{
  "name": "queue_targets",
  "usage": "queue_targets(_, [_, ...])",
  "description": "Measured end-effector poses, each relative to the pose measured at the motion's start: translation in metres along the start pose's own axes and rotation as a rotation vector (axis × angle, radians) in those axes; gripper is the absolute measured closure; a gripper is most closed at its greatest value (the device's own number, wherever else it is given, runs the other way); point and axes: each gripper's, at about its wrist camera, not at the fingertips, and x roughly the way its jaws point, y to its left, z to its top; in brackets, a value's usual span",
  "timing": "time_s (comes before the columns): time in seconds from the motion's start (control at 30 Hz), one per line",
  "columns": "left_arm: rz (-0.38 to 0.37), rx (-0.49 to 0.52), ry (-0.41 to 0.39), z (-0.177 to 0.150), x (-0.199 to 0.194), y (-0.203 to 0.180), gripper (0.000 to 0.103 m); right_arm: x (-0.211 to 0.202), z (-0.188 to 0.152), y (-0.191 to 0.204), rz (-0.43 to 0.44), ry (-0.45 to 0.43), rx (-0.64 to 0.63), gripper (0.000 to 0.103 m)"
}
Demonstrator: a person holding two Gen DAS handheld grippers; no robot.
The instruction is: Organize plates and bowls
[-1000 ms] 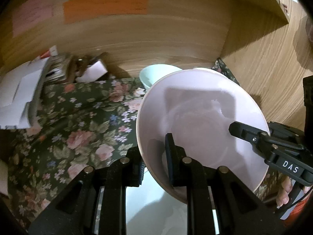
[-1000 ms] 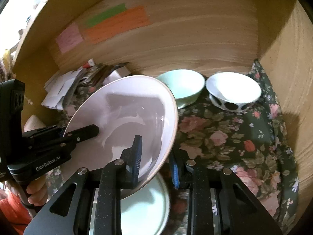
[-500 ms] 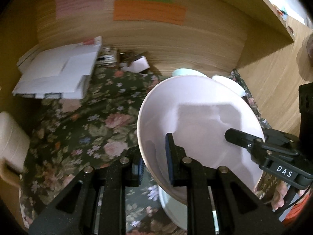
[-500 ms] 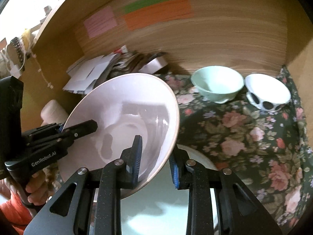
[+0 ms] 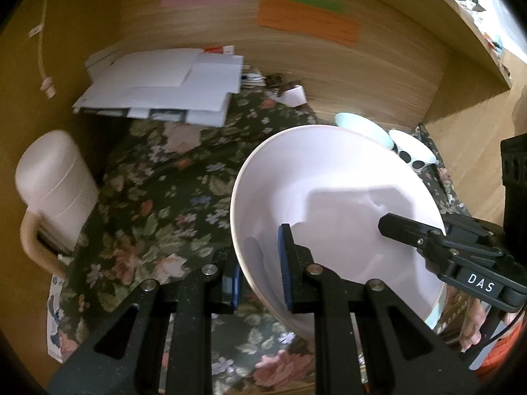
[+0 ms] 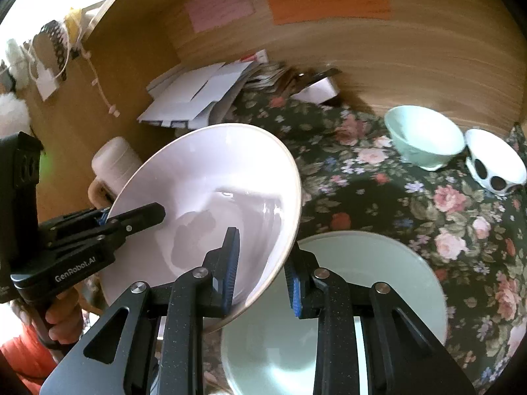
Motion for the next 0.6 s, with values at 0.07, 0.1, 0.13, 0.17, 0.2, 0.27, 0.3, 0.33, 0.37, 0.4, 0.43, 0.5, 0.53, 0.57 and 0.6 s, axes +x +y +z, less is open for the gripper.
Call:
queue_targets(0.07, [0.006,-0.008,0.002,-0.004,-0.002,0.006,0.085,0.006,-0.001,0.007,0.005,0.012,-0.01,0.079])
queue_targets(0.1, [0.008,-0.015,0.004,-0.006,-0.002,0.01,0.085,0.009,-0.001,0.01,0.006,0.019,-0.015,0.079])
queue_targets(0.13, [0.01,-0.023,0.007,-0.009,-0.003,0.015,0.085,0.011,-0.002,0.013,0.008,0.024,-0.018,0.079])
queue_targets(0.17, [0.011,-0.029,0.008,-0.012,-0.003,0.019,0.085,0.015,-0.002,0.016,0.011,0.033,-0.022,0.079])
queue_targets(0.2, [0.012,-0.036,0.011,-0.014,-0.003,0.022,0.085,0.018,-0.003,0.02,0.013,0.042,-0.027,0.079])
queue_targets(0.27, [0.015,-0.049,0.016,-0.019,-0.004,0.029,0.085,0.024,-0.004,0.025,0.017,0.057,-0.036,0.079])
queue_targets(0.3, [0.017,-0.055,0.02,-0.021,-0.004,0.033,0.085,0.027,-0.005,0.028,0.018,0.064,-0.04,0.079])
queue_targets(0.33, [0.019,-0.059,0.022,-0.023,-0.004,0.036,0.085,0.029,-0.006,0.03,0.02,0.07,-0.043,0.079])
queue_targets(0.37, [0.021,-0.064,0.025,-0.026,-0.004,0.039,0.085,0.032,-0.007,0.033,0.022,0.077,-0.046,0.079])
queue_targets(0.4, [0.022,-0.071,0.029,-0.028,-0.003,0.043,0.085,0.034,-0.008,0.035,0.025,0.084,-0.047,0.079])
queue_targets(0.43, [0.021,-0.077,0.032,-0.03,-0.003,0.046,0.085,0.037,-0.009,0.036,0.027,0.092,-0.047,0.079])
queue_targets(0.5, [0.024,-0.084,0.039,-0.034,-0.002,0.052,0.085,0.044,-0.011,0.04,0.031,0.114,-0.051,0.079])
queue_targets(0.53, [0.027,-0.087,0.042,-0.036,-0.002,0.055,0.085,0.047,-0.012,0.041,0.031,0.122,-0.055,0.079])
queue_targets(0.57, [0.029,-0.089,0.044,-0.037,-0.001,0.057,0.085,0.05,-0.013,0.043,0.03,0.132,-0.061,0.079])
queue_targets(0.6, [0.03,-0.091,0.048,-0.039,0.0,0.06,0.085,0.053,-0.013,0.045,0.031,0.141,-0.066,0.079])
